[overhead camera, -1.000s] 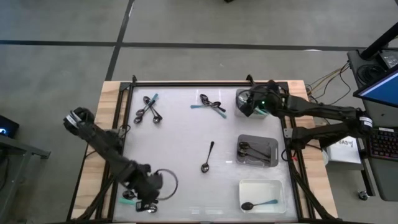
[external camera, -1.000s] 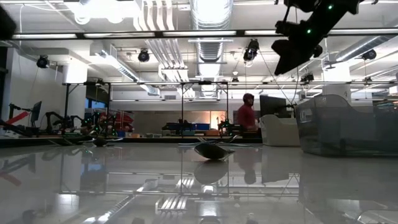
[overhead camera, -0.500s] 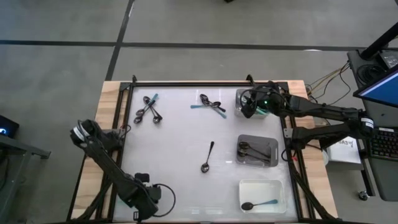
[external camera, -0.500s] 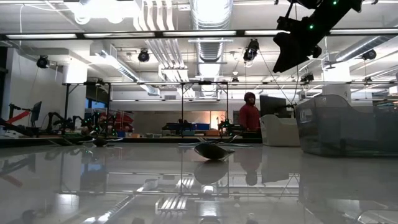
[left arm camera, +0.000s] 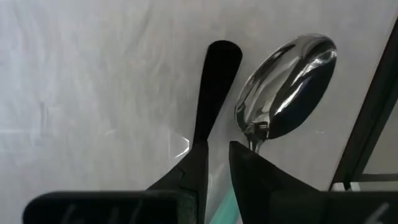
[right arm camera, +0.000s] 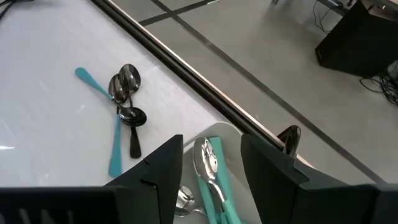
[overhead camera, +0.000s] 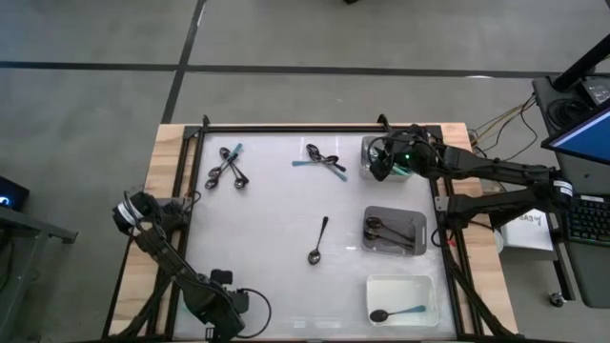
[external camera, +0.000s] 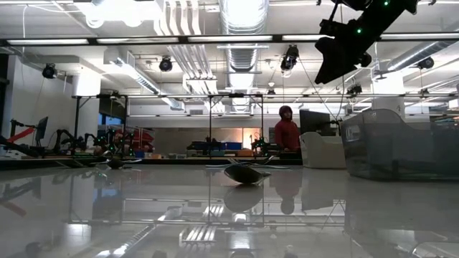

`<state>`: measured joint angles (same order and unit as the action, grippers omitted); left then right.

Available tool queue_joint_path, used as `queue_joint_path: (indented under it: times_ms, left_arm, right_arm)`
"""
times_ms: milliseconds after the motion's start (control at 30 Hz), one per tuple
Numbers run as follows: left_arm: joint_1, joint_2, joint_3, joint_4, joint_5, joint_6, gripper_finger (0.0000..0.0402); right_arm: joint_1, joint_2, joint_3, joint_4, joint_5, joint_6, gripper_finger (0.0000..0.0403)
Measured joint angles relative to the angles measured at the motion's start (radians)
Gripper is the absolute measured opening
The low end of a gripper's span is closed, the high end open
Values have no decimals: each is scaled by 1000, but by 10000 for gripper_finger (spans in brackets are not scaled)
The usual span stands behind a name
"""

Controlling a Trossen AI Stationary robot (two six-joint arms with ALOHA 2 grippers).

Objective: Sort silverware by color (type)
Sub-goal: Put the black spoon into the black bin

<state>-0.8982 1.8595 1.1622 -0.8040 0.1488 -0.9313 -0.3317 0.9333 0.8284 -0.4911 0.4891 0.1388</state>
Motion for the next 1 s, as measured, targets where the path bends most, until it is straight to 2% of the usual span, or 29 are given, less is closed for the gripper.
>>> queue_joint_path:
  times_ms: [1000]
  left_arm:
    - [-39, -28, 2, -106, -9, 13, 50]
  right_arm:
    - [0, 1, 0, -4, 0, 11, 153]
